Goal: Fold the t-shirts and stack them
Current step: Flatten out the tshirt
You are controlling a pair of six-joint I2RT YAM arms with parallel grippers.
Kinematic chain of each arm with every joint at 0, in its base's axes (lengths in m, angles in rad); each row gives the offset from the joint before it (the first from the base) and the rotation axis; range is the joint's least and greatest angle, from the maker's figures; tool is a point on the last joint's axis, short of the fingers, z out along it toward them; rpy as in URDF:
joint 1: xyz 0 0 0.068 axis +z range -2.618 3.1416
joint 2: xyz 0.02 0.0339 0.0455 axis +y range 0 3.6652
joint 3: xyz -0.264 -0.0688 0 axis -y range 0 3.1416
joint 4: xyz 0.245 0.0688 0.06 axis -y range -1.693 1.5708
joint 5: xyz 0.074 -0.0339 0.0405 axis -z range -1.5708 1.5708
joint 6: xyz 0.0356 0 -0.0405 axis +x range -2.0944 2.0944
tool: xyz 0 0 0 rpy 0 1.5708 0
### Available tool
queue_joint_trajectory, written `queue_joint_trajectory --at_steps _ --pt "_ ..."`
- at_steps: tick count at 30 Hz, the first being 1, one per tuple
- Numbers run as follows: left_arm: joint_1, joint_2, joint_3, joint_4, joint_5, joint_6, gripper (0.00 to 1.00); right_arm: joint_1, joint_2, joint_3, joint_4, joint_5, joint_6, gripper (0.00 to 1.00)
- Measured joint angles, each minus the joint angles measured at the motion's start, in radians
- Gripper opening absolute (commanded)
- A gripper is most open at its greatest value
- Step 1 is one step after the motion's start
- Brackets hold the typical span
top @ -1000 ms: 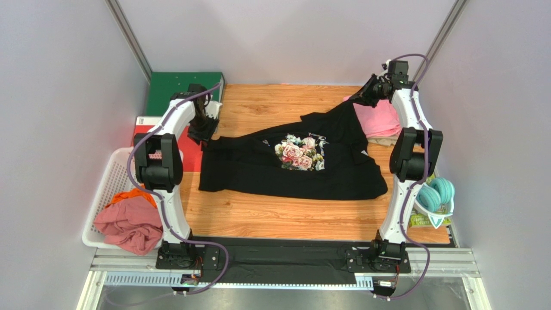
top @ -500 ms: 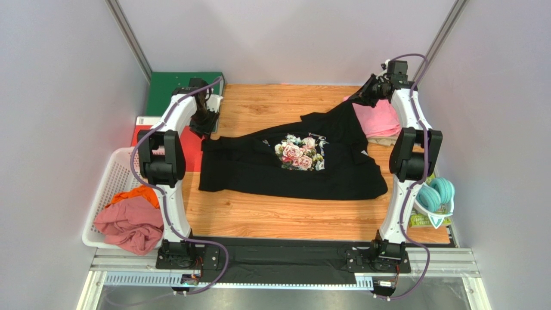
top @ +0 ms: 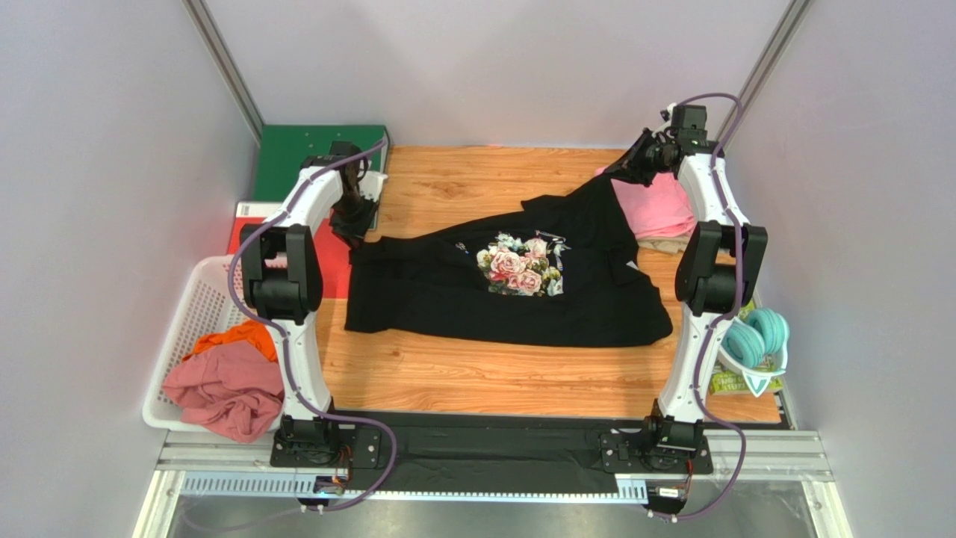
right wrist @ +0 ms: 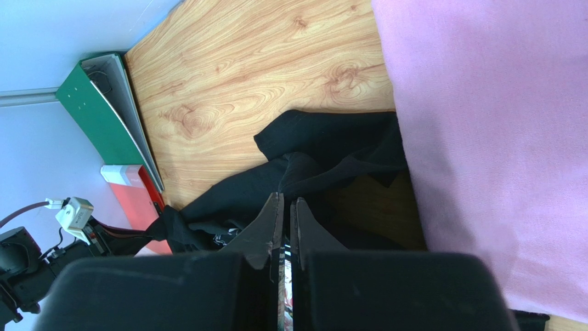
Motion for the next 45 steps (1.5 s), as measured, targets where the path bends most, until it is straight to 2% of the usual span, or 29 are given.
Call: queue_joint_trajectory --at_steps 6,11,13,17,25,28,29,37,45 --pt "0.002 0.0 0.0 0.003 -0.008 0.003 0.48 0.0 0.0 0.0 0.0 0.0 0.0 0.0" --pt "0.01 0.0 0.0 0.007 -0.01 0.002 0.48 0.0 0.0 0.0 0.0 -0.004 0.0 0.0" --pt "0.013 -0.001 0.0 0.008 -0.009 0.003 0.45 0.0 0.0 0.0 0.0 -0.006 0.0 0.0" --pt "0.014 -0.001 -0.004 0.009 -0.006 0.0 0.32 0.0 0.0 0.0 0.0 -0.007 0.0 0.0" --pt "0.014 0.0 -0.009 0.008 0.012 -0.001 0.27 0.0 0.0 0.0 0.0 -0.007 0.0 0.0" --pt "0.014 0.0 -0.009 0.008 0.015 -0.003 0.02 0.0 0.0 0.0 0.0 -0.008 0.0 0.0" --pt "0.014 0.0 -0.009 0.007 0.015 -0.005 0.0 0.0 0.0 0.0 0.0 -0.008 0.0 0.0" --pt "0.017 -0.001 0.005 -0.009 0.018 -0.004 0.0 0.0 0.0 0.0 0.0 -0.01 0.001 0.0" --pt "0.079 -0.011 0.169 -0.053 0.027 -0.003 0.0 -0.003 -0.005 0.0 0.0 -0.006 0.001 0.0"
